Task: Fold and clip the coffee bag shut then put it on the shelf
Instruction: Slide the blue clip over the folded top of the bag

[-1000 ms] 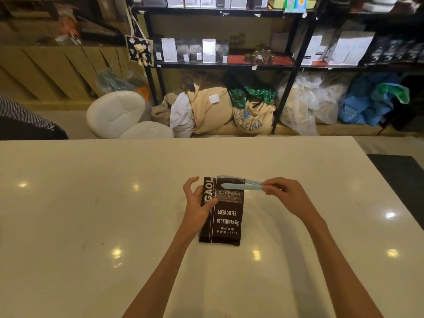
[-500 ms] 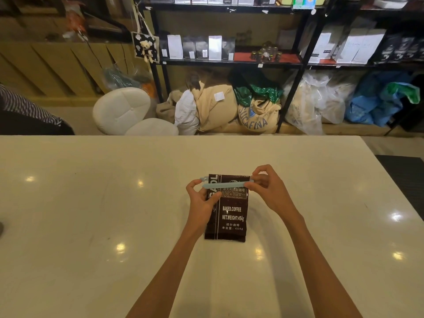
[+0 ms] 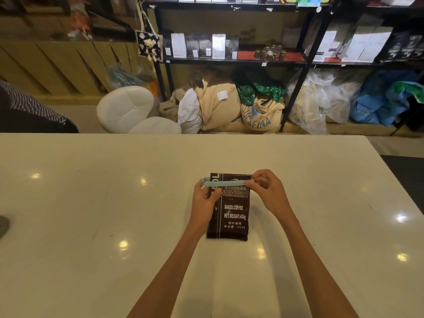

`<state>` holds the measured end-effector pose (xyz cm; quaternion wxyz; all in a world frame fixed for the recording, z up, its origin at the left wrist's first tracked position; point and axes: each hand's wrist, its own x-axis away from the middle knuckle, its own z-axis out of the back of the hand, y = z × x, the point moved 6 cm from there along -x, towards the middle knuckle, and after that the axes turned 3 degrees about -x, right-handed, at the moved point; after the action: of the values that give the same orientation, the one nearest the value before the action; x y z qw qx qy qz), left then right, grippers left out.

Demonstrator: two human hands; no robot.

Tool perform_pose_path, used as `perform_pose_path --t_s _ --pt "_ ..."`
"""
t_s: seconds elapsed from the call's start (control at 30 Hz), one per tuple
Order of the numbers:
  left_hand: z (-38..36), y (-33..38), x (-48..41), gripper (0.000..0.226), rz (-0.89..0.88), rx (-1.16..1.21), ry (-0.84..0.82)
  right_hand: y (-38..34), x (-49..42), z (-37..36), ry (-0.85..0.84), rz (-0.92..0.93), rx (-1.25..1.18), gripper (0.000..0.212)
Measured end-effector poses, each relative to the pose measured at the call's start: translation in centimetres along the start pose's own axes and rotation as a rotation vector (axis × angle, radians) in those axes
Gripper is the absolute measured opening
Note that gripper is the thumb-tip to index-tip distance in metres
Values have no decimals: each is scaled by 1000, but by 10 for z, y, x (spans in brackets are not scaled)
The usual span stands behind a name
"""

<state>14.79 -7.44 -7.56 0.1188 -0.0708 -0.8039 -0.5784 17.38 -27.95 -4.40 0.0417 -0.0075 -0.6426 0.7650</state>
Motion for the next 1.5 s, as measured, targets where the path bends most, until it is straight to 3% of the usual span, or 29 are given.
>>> perform_pose_path --t_s 0.33,0.57,0.8,0.93,1.37,1.5 --pt "2 -6 -6 38 -9 -15 50 8 4 -2 70 30 -99 18" --pt "5 -4 -8 21 -35 -52 69 4 0 -4 45 44 -88 15" --pt "4 -3 -8 38 25 19 67 6 -4 -3 40 21 -44 13" --pt "4 -2 -10 24 26 31 50 7 -5 -4 44 0 -54 14" --pt "7 -6 -16 6 15 -47 84 15 -1 -6 123 -1 -134 17" --pt "8 -7 -17 10 19 -57 91 16 0 -8 145 -7 -163 17"
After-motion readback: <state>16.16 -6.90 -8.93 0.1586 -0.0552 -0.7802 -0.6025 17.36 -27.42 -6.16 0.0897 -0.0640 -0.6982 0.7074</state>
